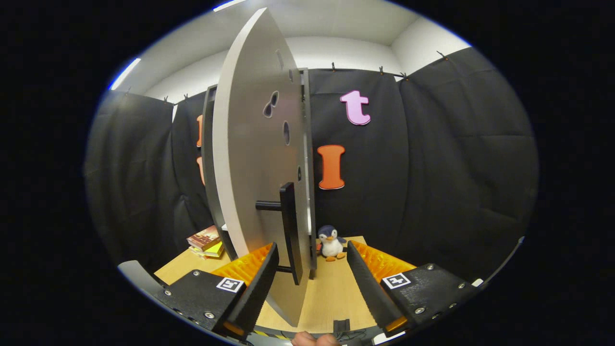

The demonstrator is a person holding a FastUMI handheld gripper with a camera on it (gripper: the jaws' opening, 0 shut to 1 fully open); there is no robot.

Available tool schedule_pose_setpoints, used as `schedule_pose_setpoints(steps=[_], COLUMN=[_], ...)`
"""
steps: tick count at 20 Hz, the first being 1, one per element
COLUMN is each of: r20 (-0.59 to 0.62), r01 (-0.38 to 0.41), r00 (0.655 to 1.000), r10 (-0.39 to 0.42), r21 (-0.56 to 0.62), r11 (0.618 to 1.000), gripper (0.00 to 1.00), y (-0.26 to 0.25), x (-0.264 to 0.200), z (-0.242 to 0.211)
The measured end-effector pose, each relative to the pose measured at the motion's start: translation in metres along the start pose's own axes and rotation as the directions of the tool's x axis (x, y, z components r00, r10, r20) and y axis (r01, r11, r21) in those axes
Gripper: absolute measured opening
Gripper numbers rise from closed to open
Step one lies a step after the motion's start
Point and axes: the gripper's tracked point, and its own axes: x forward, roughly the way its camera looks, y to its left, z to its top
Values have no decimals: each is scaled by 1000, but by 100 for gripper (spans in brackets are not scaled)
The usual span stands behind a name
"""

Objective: Open the shoe cabinet door, grab the shoes and put them into the shoe cabinet, then close the shoe cabinet door.

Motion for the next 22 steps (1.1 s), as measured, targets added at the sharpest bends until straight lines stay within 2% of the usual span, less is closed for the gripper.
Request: schedule_pose_setpoints(steps=[2, 6, 9, 13, 18, 22], r20=[-6, -7, -18, -20, -8, 12], r01=[-35, -13, -29, -32, 7, 108], r00=[999, 1000, 999, 999, 1000, 994], r10=[35, 13, 30, 32, -7, -107], r21=[2, 16, 38, 7, 2, -32], r11=[999, 1000, 999, 999, 1000, 994], gripper=[90, 90, 90, 90, 92, 95], y=[26, 60, 91, 127, 167, 181], x=[6, 32, 43, 62, 93, 106], z=[0, 6, 7, 13, 15, 20])
